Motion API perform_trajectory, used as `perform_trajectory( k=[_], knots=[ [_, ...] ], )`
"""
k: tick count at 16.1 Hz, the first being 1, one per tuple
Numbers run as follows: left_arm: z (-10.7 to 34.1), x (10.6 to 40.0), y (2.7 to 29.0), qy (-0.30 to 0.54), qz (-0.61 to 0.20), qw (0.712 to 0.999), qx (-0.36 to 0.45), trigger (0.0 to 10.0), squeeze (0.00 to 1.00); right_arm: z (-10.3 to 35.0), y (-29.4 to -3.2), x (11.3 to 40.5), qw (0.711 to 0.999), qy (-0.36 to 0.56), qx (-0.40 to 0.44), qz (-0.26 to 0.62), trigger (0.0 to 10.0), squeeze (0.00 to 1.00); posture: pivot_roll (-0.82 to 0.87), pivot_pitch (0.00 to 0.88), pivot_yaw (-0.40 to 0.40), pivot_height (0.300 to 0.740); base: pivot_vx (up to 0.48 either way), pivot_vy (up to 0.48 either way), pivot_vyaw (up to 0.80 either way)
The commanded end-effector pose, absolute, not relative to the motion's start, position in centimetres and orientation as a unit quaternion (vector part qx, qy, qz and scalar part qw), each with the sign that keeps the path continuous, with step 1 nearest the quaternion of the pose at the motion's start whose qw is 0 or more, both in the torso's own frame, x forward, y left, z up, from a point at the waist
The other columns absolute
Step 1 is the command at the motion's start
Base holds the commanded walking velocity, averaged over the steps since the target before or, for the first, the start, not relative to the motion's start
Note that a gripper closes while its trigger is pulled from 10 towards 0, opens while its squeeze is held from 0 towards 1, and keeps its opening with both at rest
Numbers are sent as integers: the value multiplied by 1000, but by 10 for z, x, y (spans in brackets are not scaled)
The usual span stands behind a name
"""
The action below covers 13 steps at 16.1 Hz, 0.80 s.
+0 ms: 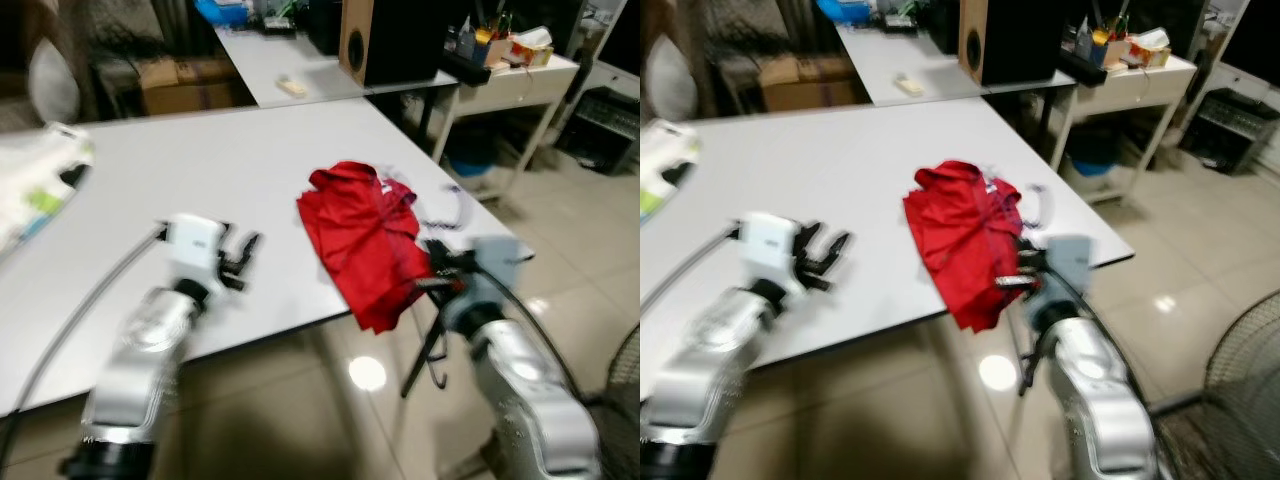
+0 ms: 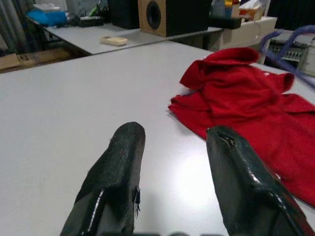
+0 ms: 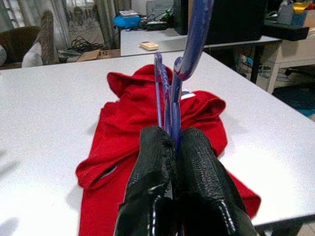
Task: Hang hanger
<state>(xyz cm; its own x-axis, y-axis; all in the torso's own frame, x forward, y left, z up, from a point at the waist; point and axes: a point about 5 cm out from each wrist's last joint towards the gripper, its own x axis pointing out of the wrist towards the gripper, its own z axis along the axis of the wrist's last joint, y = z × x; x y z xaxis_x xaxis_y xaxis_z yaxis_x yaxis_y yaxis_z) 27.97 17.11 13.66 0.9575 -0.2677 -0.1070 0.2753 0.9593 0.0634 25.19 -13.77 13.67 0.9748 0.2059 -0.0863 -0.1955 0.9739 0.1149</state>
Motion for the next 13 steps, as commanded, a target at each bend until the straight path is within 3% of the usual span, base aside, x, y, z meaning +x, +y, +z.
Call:
perform_trajectory(
  k=[1,13],
  knots=[
    [140,282,159,40,-159,986,35,10000,0,139,-148,252,995,42,42,81,10000,0,-86,0,-7,740,326,0,0],
    [140,282,158,40,-166,985,39,10000,0,140,-149,252,996,36,42,76,10000,0,-85,0,-5,740,325,0,0]
  ],
)
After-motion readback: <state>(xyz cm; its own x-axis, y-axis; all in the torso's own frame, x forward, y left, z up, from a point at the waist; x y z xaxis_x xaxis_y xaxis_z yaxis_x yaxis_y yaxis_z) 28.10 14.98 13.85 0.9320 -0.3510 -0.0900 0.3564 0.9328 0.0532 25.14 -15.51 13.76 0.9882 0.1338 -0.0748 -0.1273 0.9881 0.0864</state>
